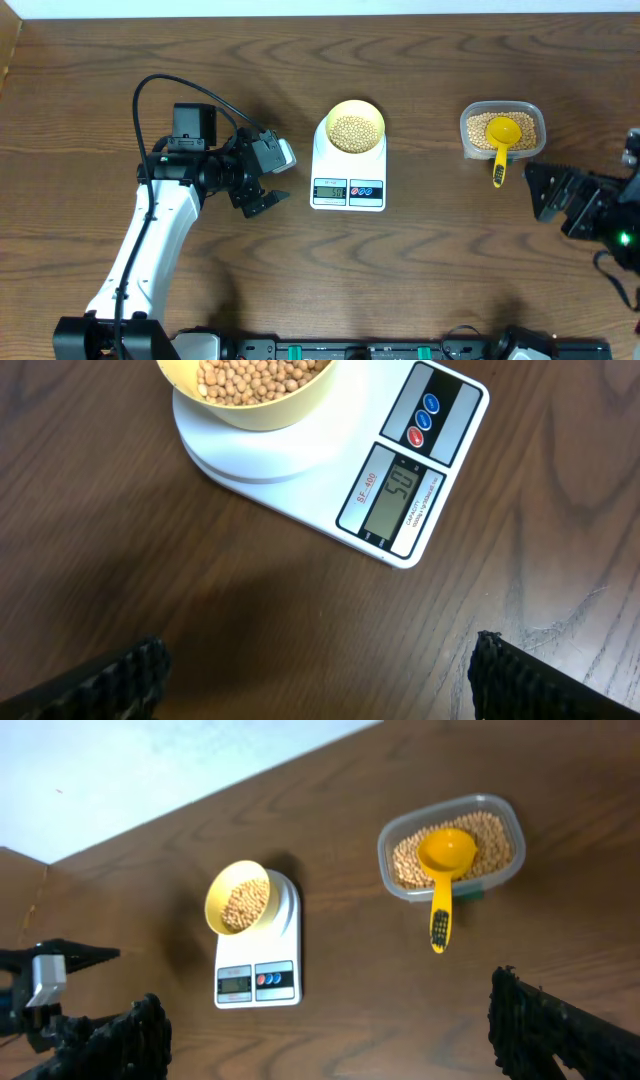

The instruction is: Scoop item into bowl and weigh 50g on scale

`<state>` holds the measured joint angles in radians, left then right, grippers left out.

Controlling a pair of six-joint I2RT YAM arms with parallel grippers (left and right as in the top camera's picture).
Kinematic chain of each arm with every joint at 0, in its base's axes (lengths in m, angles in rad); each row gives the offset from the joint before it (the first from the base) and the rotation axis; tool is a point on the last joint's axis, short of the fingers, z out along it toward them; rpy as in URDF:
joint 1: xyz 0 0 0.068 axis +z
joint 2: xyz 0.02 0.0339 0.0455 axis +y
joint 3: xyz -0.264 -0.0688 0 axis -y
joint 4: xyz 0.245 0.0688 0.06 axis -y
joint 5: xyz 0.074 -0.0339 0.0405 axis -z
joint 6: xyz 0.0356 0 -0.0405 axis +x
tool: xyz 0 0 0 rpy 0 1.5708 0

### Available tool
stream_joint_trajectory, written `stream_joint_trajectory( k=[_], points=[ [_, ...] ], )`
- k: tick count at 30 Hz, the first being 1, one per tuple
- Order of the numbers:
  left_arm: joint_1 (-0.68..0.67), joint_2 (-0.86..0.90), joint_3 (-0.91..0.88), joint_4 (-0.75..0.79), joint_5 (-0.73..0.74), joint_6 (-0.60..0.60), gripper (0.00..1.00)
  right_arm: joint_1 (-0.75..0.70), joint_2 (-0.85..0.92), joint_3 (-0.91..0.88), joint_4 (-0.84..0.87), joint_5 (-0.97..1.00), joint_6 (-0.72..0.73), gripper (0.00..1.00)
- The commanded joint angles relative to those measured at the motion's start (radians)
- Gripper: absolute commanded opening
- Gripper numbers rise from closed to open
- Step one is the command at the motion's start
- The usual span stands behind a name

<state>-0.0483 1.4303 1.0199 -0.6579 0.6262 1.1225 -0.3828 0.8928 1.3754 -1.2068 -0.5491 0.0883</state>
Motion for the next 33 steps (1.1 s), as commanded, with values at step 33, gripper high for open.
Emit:
stream_joint_trajectory(
  k=[33],
  points=[
    [0.003, -0.013, 0.003, -0.005, 0.016, -0.009, 0.98, 0.325, -0.708, -0.914, 0.971, 0.499, -0.131, 0.99]
  ],
)
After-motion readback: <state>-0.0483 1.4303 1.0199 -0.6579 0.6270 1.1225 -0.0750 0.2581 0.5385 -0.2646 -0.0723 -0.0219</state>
